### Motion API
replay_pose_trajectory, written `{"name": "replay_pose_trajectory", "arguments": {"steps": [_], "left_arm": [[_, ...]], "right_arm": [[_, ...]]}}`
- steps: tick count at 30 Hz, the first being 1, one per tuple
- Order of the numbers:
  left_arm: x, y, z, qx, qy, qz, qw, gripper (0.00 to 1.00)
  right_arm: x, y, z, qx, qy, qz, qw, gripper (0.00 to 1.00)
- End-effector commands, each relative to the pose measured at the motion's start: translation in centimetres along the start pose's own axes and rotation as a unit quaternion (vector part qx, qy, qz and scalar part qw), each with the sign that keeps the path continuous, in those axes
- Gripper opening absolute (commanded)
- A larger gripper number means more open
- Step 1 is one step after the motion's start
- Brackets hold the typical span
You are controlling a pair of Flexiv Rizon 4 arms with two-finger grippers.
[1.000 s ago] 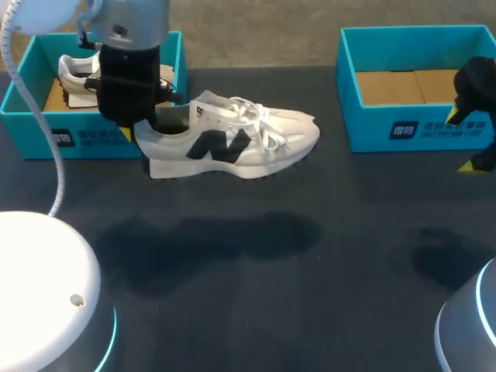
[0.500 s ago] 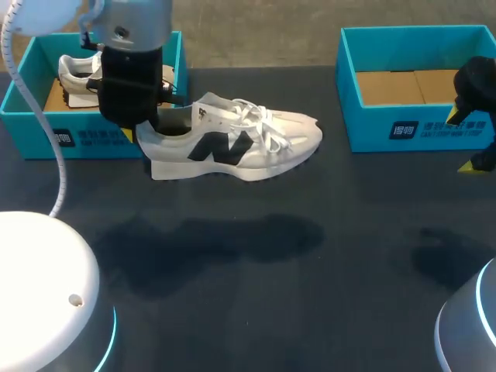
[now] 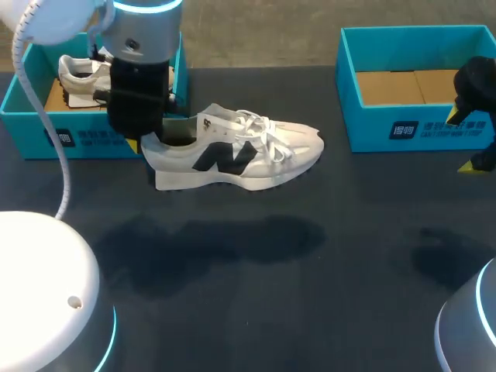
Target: Take the shoe out of the shoebox, open the shoe tongue, remove and reinsert the insole, then place the shoe into the shoebox
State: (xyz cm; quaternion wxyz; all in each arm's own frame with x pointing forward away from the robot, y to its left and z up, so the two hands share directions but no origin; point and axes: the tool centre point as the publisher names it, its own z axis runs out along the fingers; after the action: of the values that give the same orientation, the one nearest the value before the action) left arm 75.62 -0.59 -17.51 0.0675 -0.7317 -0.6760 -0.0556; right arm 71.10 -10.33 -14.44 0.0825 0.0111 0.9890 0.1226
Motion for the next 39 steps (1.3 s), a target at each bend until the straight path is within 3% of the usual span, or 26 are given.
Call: {"name": "replay_pose_trajectory", "arguments": {"steps": [1,9,22,30,39], "left_arm": [[-0.9,-0.2,1.3,0.002,0.002,-0.003,1.000,0.00],[-2.0,-0.6,5.8,0.020,-0.014,-0.004,1.000,0.00],[-5.6,-2.0,13.5,0.027,-0.031,0.009,0.999,0.00],[-6.2,-2.4,16.7,0.028,-0.028,0.006,0.999,0.00],[-6.1,-2.0,18.6,0.043,-0.025,0.001,0.999,0.00]], "right_arm": [[-0.2,0.1,0.1,0.002,0.002,0.000,1.000,1.00],[-0.2,0.1,0.1,0.002,0.002,0.000,1.000,1.00],[-0.2,0.1,0.1,0.002,0.002,0.000,1.000,1.00],[-0.2,0.1,0.1,0.002,0.002,0.000,1.000,1.00],[-0.2,0.1,0.1,0.002,0.002,0.000,1.000,1.00]]}}
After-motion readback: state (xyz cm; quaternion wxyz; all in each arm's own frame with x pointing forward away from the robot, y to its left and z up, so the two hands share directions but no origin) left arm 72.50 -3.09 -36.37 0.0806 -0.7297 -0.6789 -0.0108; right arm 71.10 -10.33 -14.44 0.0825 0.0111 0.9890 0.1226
